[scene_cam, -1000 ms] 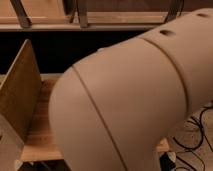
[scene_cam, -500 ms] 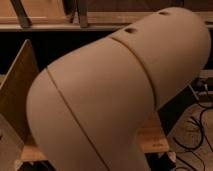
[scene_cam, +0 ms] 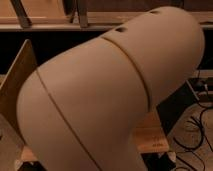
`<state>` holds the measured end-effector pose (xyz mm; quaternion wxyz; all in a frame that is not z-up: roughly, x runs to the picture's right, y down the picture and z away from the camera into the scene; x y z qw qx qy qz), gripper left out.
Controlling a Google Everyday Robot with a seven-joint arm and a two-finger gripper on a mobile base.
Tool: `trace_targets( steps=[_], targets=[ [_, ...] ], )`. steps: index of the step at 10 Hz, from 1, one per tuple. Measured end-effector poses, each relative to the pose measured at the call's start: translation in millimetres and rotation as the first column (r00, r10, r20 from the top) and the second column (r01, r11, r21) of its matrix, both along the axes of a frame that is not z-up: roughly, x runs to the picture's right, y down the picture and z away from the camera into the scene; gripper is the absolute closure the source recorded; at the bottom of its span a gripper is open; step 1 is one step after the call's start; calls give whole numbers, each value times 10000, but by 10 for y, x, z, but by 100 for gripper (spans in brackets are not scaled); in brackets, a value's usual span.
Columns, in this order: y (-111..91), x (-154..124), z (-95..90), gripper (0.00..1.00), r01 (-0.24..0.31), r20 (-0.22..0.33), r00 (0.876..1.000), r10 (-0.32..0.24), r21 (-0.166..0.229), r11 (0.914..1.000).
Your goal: Place the pepper in the ceramic cup
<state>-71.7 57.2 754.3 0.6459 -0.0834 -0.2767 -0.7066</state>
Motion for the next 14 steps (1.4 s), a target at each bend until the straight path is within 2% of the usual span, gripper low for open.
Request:
trace_targets(
  steps=[2,3,7,8,12,14],
  targets=[
    [13,5,23,20,-42,-49,10000,42,-61,10000],
    [66,-38,92,20,-48,-119,9999,45,-223,9997],
    [231,-377,504,20,61,-312,9995,-86,-815,9967],
    [274,-450,558,20,166,-306,9993,-196,-957,9953],
    [568,-741,808,20,438,-333,9982,-508,-1856,9817],
    [670,-794,922,20,646,-474,9959,-766,-2171,9740]
  ],
)
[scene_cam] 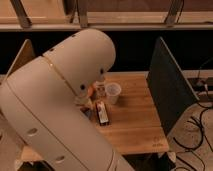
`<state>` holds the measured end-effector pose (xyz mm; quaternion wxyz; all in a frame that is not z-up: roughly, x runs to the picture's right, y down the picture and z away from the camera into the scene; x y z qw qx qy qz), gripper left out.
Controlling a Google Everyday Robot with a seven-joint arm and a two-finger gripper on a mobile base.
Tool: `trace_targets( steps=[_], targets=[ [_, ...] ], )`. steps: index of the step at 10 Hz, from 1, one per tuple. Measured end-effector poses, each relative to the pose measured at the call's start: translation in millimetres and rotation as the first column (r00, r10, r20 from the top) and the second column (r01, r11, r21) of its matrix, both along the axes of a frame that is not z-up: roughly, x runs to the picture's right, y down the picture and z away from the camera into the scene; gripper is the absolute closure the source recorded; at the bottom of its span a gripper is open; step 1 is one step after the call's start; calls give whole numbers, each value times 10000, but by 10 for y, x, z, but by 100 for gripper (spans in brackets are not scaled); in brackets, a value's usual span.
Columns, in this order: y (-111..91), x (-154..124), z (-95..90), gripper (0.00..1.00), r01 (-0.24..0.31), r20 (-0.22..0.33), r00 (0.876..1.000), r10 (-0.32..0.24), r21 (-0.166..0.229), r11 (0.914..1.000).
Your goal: Place the pepper in the ceramic cup
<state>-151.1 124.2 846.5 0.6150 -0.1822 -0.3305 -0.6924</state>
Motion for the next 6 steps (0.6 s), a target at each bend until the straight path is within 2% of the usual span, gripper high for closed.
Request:
trace_targets(
  steps=[3,4,5,6],
  targets=[
    [97,-39,138,20,264,-226,9994,-272,-340,9991],
    [131,-57,190,23,358,-288,9989,-371,-446,9984],
    [151,-64,225,29,411,-330,9985,-428,-498,9979],
    [179,-65,271,41,475,-391,9980,-498,-570,9972]
  ],
)
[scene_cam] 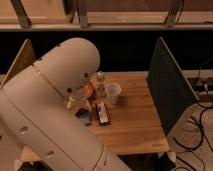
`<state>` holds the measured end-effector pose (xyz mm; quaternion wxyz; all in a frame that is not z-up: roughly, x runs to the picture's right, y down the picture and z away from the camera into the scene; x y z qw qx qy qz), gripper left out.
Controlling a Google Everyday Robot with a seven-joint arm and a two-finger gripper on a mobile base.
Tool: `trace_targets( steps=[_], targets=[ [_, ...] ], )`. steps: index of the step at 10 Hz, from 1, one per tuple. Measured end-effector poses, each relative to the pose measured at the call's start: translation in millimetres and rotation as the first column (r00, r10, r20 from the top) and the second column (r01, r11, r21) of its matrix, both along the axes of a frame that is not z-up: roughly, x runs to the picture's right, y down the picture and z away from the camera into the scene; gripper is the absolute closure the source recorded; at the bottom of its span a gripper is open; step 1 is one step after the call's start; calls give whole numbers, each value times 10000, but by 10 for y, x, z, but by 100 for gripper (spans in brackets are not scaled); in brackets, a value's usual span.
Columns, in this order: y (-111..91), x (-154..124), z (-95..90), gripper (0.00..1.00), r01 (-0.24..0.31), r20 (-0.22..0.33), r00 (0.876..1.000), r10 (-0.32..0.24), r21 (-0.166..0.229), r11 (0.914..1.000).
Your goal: Place the pepper in the ceramic cup
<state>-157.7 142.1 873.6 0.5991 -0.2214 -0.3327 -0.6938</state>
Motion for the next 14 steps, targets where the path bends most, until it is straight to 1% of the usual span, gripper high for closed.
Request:
trace_targets(
  steps=[2,3,4,5,6,7,8,9,10,11,12,13,14],
  targets=[
    [24,0,59,61,52,-64,10000,-52,-41,10000],
    [22,2,66,69,45,-80,10000,-46,-61,10000],
    [1,-6,87,78,11,-77,10000,-11,11,10000],
    [-25,-6,91,80,-29,-66,10000,30,84,10000],
    [-105,-15,86,80,-146,-8,9999,146,302,9994],
    [-223,-9,32,80,-279,91,9996,274,539,9982],
    [-403,23,-66,80,-501,278,9985,478,891,9948],
    [-533,47,-154,80,-689,437,9970,644,1115,9914],
    [-713,110,-273,80,-940,630,9943,855,1465,9847],
    [-817,169,-338,80,-1039,699,9932,933,1687,9802],
    [-952,264,-395,80,-1146,706,9922,1024,1982,9734],
    [-1045,344,-425,80,-1196,664,9920,1076,2175,9687],
    [-1202,504,-446,80,-1187,519,9927,1091,2511,9607]
  ],
)
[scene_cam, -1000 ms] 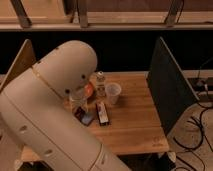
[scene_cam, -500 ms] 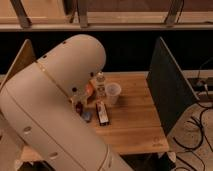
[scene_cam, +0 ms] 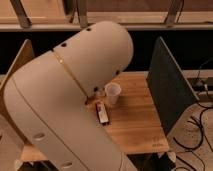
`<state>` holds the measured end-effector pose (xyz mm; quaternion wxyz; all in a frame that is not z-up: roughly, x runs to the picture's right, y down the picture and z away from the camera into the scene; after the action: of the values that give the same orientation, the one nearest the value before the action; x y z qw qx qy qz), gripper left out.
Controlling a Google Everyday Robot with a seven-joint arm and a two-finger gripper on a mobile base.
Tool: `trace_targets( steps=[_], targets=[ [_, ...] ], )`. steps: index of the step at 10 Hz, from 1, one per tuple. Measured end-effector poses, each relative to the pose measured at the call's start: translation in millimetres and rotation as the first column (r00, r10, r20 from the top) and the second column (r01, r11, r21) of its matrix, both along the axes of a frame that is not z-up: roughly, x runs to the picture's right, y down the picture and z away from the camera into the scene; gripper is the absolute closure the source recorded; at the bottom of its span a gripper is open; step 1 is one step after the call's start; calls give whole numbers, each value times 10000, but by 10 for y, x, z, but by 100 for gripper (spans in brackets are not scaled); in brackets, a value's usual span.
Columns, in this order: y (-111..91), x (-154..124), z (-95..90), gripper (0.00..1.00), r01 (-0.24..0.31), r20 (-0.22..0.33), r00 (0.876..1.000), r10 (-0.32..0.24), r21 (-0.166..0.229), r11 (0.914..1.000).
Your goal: Place the pepper in the ceramic cup
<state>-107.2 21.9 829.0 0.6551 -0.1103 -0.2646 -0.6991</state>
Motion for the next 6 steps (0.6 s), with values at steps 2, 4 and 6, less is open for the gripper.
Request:
trace_targets(
  steps=[2,4,6],
  targets=[
    [-207,183,-7,80,-87,-215,9997,96,404,9991],
    [-218,184,-8,80,-84,-225,9997,94,425,9991],
    [-216,196,-8,80,-103,-235,9997,114,437,9990]
  ],
)
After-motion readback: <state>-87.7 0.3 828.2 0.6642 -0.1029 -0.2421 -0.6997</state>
